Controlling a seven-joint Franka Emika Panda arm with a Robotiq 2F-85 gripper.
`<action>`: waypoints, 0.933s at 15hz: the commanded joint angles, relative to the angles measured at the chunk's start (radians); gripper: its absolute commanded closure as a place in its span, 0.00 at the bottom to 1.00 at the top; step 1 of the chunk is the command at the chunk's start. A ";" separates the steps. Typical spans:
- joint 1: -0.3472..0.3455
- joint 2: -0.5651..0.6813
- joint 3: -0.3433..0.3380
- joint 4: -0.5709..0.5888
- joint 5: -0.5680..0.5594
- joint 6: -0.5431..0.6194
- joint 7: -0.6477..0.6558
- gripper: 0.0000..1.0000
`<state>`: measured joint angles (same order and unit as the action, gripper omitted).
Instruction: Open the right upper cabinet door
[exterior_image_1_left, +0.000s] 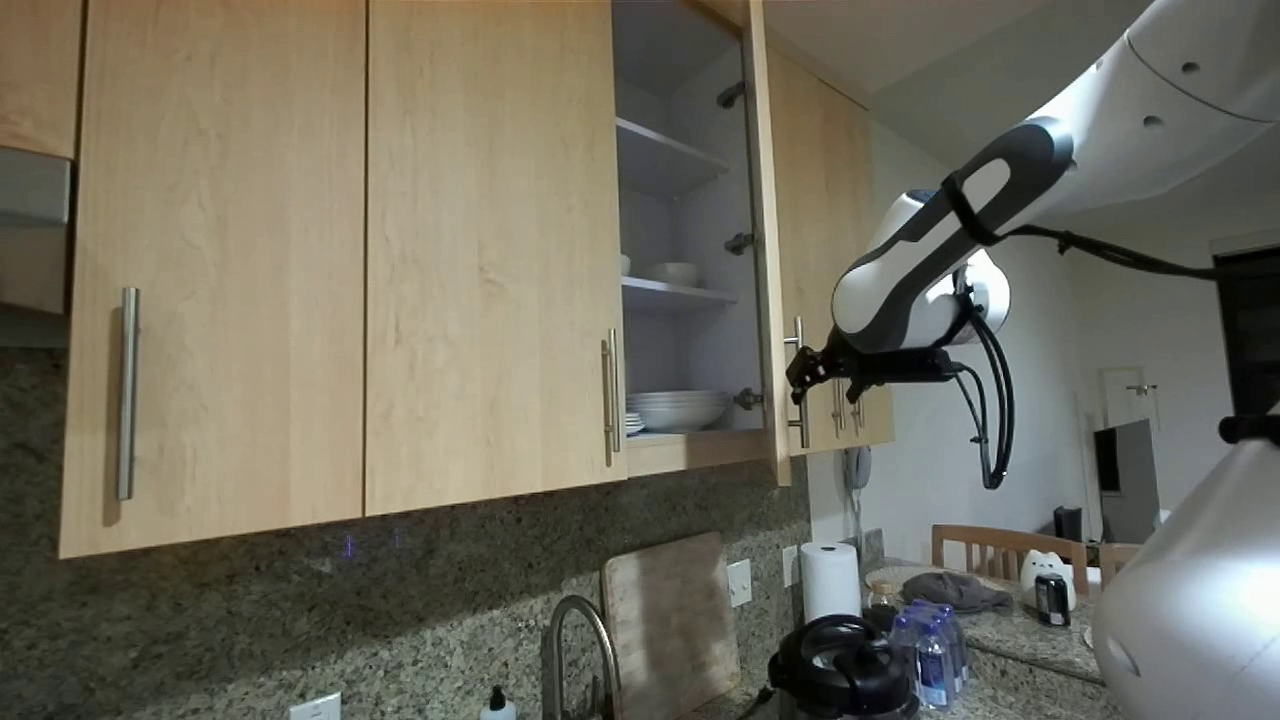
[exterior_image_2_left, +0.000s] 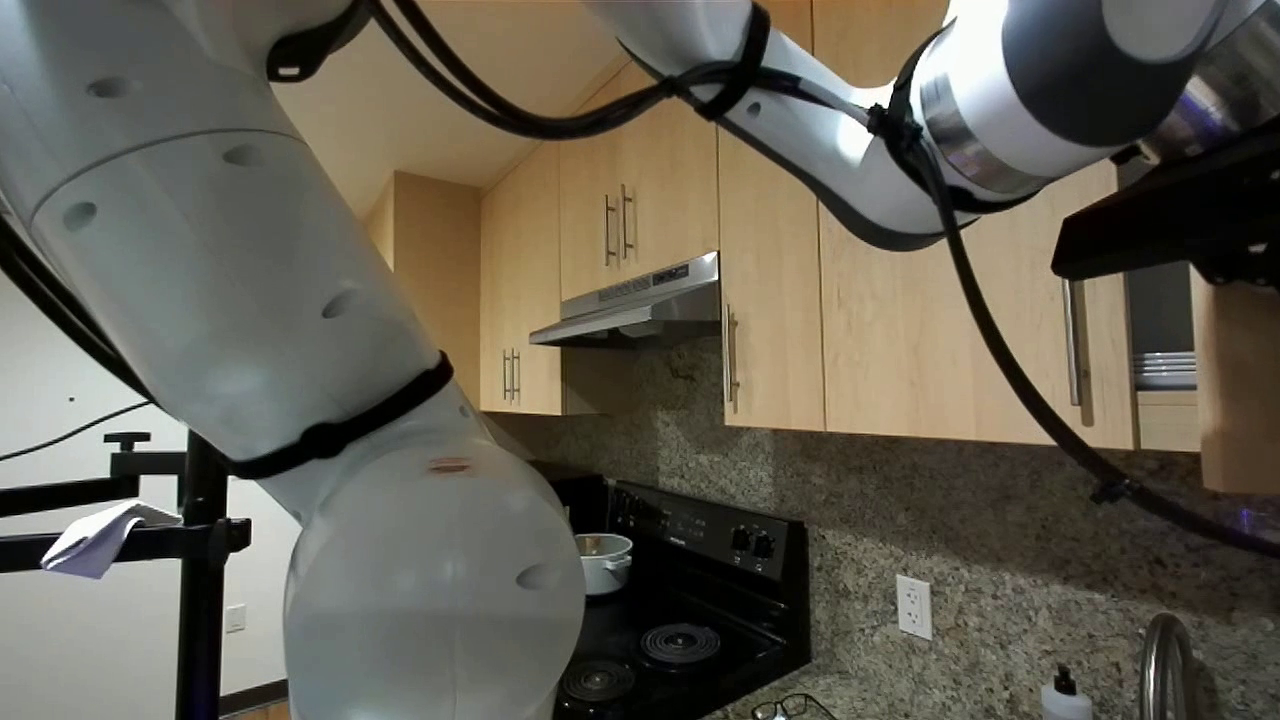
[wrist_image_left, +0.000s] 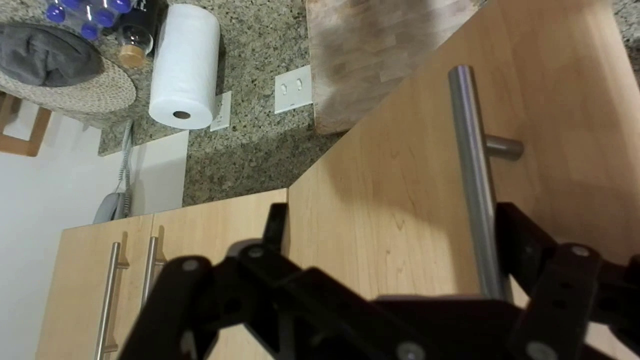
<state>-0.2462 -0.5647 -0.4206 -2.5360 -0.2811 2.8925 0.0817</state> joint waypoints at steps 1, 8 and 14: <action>-0.103 0.044 -0.031 0.043 0.016 -0.070 -0.186 0.00; -0.112 0.048 -0.053 0.061 0.072 -0.100 -0.275 0.00; -0.123 0.033 -0.073 0.061 0.095 -0.113 -0.308 0.00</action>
<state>-0.2390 -0.5790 -0.4578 -2.5129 -0.1423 2.8282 -0.1331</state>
